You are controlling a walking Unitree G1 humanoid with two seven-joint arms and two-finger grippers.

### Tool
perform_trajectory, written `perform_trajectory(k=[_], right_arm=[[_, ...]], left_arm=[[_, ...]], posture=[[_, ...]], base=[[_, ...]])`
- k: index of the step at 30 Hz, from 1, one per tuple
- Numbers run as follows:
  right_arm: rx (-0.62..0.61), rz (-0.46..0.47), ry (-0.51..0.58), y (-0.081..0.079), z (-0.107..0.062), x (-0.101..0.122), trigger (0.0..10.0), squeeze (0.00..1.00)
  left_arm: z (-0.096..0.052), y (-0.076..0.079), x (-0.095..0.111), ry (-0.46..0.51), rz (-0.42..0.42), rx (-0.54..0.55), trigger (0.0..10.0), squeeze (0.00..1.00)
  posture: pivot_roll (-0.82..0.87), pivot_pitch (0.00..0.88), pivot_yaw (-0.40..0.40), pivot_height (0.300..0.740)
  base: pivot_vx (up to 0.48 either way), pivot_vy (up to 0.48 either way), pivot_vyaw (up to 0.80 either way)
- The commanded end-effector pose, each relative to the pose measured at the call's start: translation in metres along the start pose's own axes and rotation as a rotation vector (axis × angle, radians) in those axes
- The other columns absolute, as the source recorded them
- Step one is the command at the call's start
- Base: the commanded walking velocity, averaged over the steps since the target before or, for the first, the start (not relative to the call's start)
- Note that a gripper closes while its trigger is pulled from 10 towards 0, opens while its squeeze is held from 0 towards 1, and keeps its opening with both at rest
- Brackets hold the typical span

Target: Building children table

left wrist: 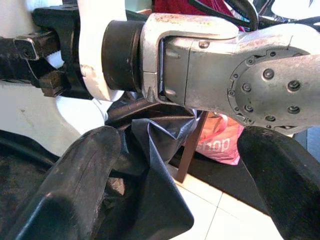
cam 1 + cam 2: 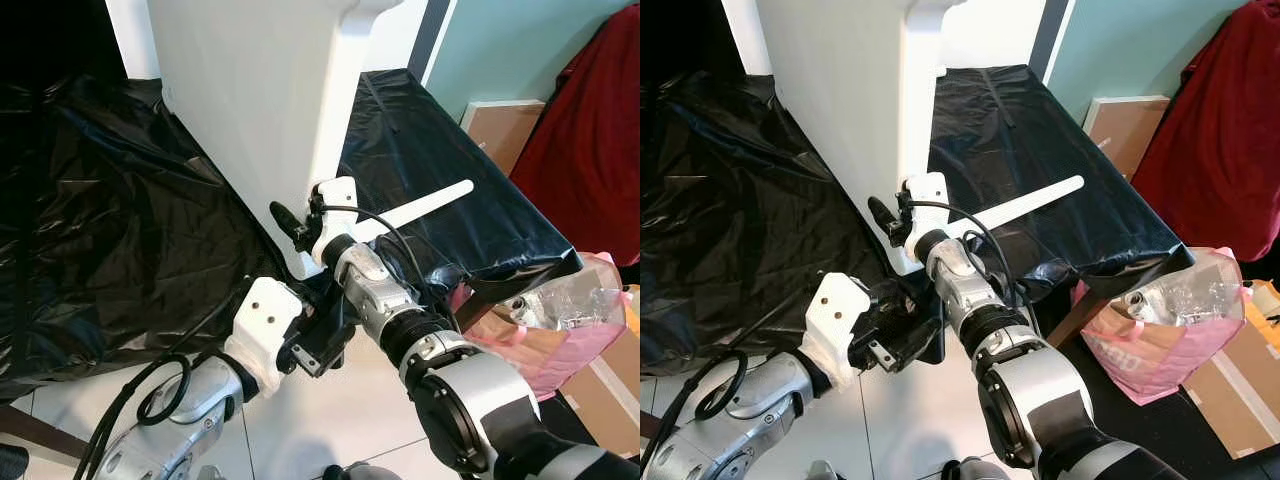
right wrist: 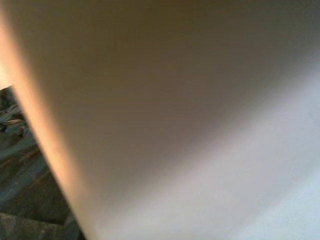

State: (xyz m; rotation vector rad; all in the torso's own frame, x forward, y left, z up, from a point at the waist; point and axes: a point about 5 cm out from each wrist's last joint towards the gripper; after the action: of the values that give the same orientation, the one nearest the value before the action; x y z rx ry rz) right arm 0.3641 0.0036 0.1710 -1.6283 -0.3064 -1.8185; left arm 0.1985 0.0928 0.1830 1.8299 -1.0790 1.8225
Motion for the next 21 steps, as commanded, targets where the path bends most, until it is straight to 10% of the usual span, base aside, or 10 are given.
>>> perform_trajectory(k=[1, 2, 6, 7, 13, 21], right_arm=[[0.179, 0.083, -0.052, -0.071, 0.012, -0.021, 10.0, 0.00], [0.181, 0.079, -0.047, -0.067, 0.009, -0.024, 10.0, 1.00], [0.212, 0.076, -0.007, -0.057, 0.000, -0.025, 10.0, 1.00], [0.238, 0.061, 0.026, -0.050, -0.007, -0.024, 10.0, 0.00], [0.225, 0.002, 0.069, -0.014, -0.032, -0.015, 10.0, 0.00], [0.241, -0.109, -0.063, 0.038, -0.108, -0.012, 10.0, 0.00]], left_arm=[[0.001, 0.004, 0.003, 0.003, -0.004, 0.002, 10.0, 0.00], [0.001, 0.005, 0.003, 0.003, -0.007, 0.003, 10.0, 0.00], [0.003, 0.004, 0.004, 0.001, -0.008, 0.010, 10.0, 0.00], [0.003, 0.005, 0.005, 0.002, -0.008, 0.009, 10.0, 0.00], [0.008, 0.007, 0.007, 0.015, -0.009, -0.009, 10.0, 0.00], [0.012, 0.005, 0.005, 0.020, 0.011, -0.052, 10.0, 0.00]], posture=[[0.19, 0.105, -0.162, 0.740], [0.19, 0.106, -0.162, 0.740], [0.18, 0.111, -0.159, 0.740], [0.17, 0.112, -0.154, 0.740], [0.15, 0.105, -0.149, 0.740], [0.11, 0.090, -0.125, 0.740]], base=[[0.000, 0.000, 0.00], [0.000, 0.000, 0.00], [0.000, 0.000, 0.00], [0.000, 0.000, 0.00], [0.000, 0.000, 0.00], [0.000, 0.000, 0.00]])
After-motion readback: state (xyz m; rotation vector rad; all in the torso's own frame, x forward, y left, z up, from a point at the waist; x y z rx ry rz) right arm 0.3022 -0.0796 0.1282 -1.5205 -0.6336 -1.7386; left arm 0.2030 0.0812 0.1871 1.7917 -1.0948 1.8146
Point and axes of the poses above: a point about 5 cm out from each wrist's last joint towards the gripper, its own z axis pointing out of the wrist towards the gripper, its own x axis along the axis of the wrist's last joint, y = z × x, and after that the axes turned 9 degrees about z, right-handed
